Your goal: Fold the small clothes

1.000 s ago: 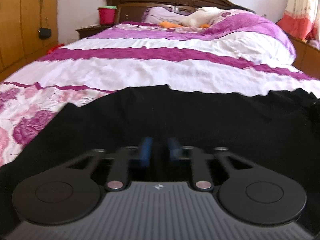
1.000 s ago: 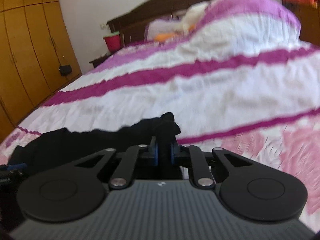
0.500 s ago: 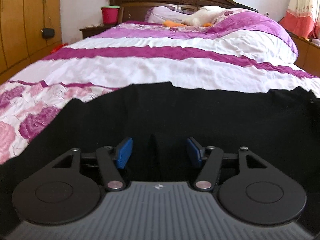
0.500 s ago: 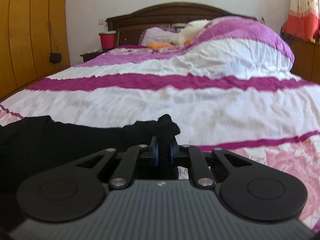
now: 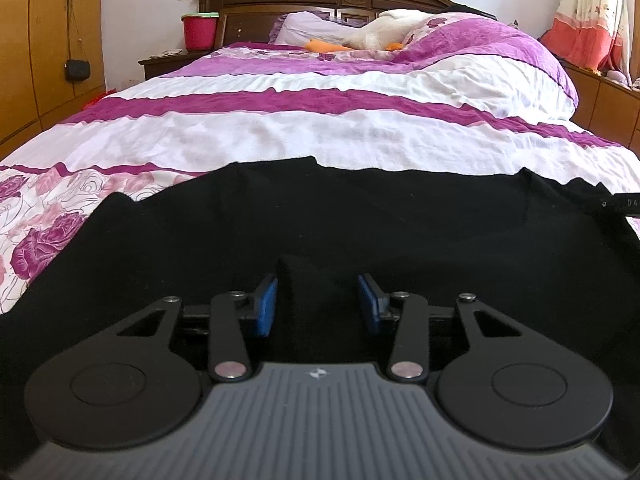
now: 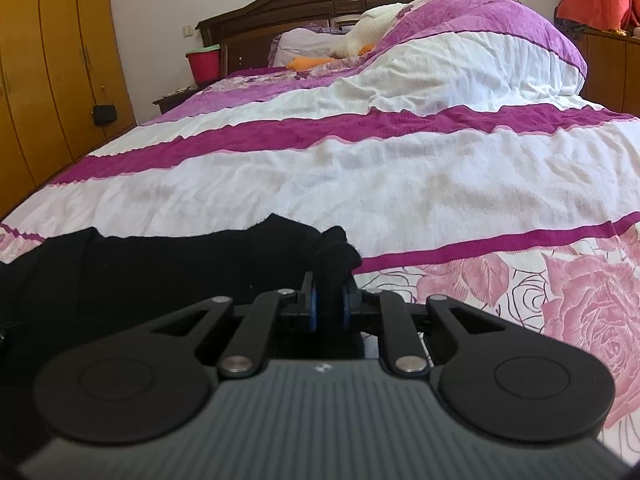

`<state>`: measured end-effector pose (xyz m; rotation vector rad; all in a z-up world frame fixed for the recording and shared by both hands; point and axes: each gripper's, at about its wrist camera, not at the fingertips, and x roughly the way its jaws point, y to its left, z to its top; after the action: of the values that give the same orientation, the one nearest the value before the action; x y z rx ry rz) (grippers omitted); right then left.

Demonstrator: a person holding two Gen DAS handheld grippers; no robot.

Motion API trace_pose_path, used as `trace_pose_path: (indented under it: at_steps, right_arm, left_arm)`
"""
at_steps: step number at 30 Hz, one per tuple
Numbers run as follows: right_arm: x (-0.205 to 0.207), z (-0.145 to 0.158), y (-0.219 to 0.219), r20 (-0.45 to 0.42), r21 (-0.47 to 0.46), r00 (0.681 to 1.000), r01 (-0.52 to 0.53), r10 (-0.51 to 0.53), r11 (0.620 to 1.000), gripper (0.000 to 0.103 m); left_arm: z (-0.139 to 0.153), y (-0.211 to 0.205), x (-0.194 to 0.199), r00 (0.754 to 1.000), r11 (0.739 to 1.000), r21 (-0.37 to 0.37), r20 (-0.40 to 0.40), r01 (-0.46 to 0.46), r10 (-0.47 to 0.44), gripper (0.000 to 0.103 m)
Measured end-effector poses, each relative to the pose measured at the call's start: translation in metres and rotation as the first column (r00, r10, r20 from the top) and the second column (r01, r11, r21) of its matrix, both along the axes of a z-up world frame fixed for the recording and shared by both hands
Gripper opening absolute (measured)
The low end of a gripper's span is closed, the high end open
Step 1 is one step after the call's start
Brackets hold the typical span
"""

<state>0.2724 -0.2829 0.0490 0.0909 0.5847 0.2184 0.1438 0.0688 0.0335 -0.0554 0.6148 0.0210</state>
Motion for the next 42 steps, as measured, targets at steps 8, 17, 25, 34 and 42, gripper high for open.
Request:
trace_pose_path:
  at_steps: [8,17,25,34,42]
  right_arm:
    - [0.0,0.0,0.0,-0.001,-0.002,1.0,0.0,0.0,1.0,0.016]
    - [0.0,0.0,0.001,0.0,-0.002,1.0,0.0,0.0,1.0,0.016]
    - [-0.024,0.016,0.004,0.197,-0.05,0.98,0.036,-0.026,0.998,0.013]
    - [0.013,-0.01,-0.002,0.064,-0.139,0.992,0.116,-0.108,0.984,0.012]
    - [0.021,-0.01,-0.014,-0.034,-0.098,0.993,0.111,-0.115,0.989,0.021]
  left_arm:
    - [0.002,-0.001,0.001,1.0,1.0,-0.001,0.0,-0.004,0.004,0.047]
    - [0.004,-0.002,-0.002,1.0,1.0,0.014,0.012,0.014,-0.014,0.016]
    - [0.026,-0.01,-0.018,0.988,0.998,0.056,0.152,0.006,-0.015,0.008]
    - [0.006,-0.018,0.036,0.998,0.99,0.142,0.06,0.022,-0.031,0.009]
    - [-0.005,-0.017,0.042,0.999,0.984,0.18,0.04,0.005,-0.013,0.025]
